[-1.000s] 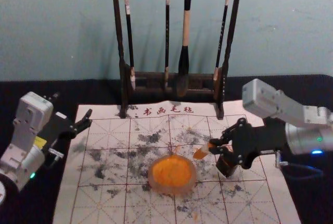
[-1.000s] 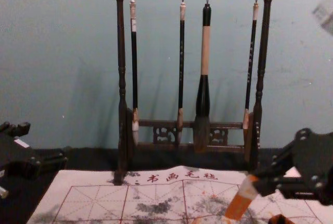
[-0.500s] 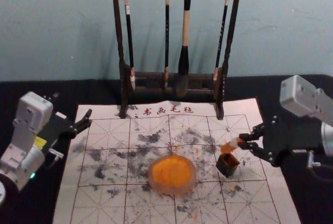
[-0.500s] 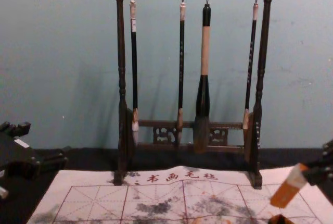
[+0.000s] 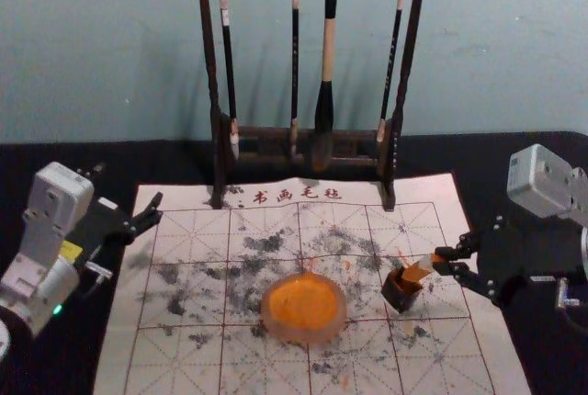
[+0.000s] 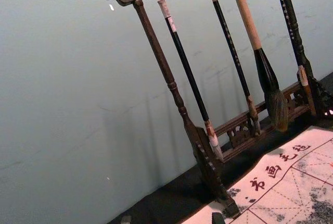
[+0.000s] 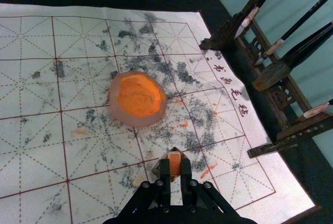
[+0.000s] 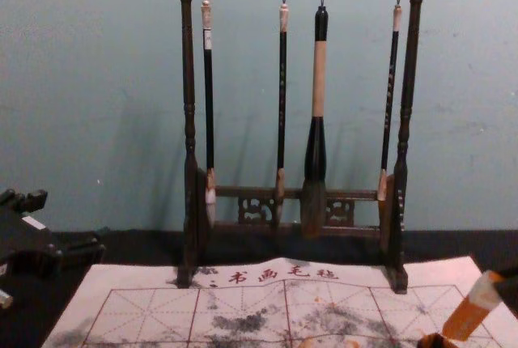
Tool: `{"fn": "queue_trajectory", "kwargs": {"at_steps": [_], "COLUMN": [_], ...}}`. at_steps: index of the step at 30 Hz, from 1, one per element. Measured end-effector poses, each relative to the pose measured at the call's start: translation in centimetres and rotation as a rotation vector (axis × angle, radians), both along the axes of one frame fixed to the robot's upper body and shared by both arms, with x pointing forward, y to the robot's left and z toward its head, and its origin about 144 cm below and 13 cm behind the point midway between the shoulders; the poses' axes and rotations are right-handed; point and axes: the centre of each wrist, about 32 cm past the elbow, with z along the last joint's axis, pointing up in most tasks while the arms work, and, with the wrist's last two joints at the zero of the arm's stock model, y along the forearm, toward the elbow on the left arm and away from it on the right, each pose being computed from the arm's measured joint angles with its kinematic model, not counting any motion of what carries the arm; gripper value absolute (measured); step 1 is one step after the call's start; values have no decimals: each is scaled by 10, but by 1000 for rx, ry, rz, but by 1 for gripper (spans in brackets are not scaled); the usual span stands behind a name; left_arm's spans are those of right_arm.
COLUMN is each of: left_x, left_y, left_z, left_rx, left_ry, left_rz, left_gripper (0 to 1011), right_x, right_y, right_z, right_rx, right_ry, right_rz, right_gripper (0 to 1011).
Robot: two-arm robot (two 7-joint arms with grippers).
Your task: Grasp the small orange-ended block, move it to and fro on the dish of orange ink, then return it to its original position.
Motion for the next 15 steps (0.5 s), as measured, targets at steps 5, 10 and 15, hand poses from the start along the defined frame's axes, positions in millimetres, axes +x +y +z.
{"fn": "queue_trajectory", "kwargs": {"at_steps": [5, 10, 15], "left_x": [0, 0, 0], "left_y": [0, 0, 0], "left_z": [0, 0, 0], "left_rx": [0, 0, 0], "left_ry": [0, 0, 0], "left_rz": [0, 0, 0], "left_gripper": [1001, 1001, 1002], "right_x": [-2, -3, -2], "right_y": [1, 1, 1], "right_z": [-2, -4, -7], "right_rx": [-7, -11, -9], "right_ry": [10, 16, 25], "right_rz": [-1, -2, -9], "right_gripper": [81, 81, 81]}}
